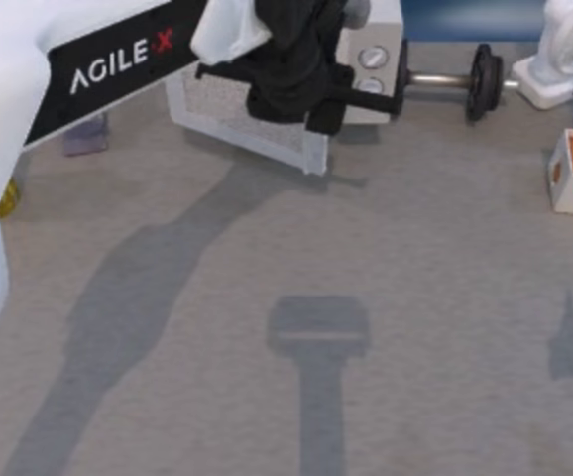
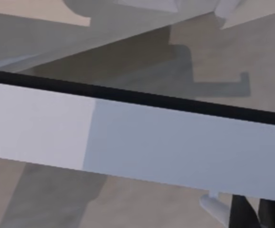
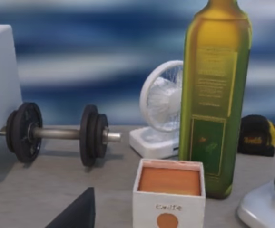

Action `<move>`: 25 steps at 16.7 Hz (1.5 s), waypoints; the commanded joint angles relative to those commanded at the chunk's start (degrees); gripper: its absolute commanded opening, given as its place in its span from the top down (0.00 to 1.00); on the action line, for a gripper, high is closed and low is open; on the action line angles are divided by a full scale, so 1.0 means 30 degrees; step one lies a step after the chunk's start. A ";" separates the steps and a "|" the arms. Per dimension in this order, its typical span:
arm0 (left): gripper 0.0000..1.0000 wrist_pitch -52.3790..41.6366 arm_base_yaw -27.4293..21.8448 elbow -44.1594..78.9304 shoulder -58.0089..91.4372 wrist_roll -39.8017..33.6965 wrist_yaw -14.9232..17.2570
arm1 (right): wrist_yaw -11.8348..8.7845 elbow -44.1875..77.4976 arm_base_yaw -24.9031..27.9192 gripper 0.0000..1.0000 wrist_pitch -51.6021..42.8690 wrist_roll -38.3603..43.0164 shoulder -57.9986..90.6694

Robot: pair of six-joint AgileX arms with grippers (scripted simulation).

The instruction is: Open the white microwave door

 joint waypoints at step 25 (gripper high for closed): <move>1.00 0.0157 -0.0071 -0.0374 -0.0118 0.0187 0.0236 | 0.0000 0.0000 0.0000 0.00 0.0000 0.0000 0.0000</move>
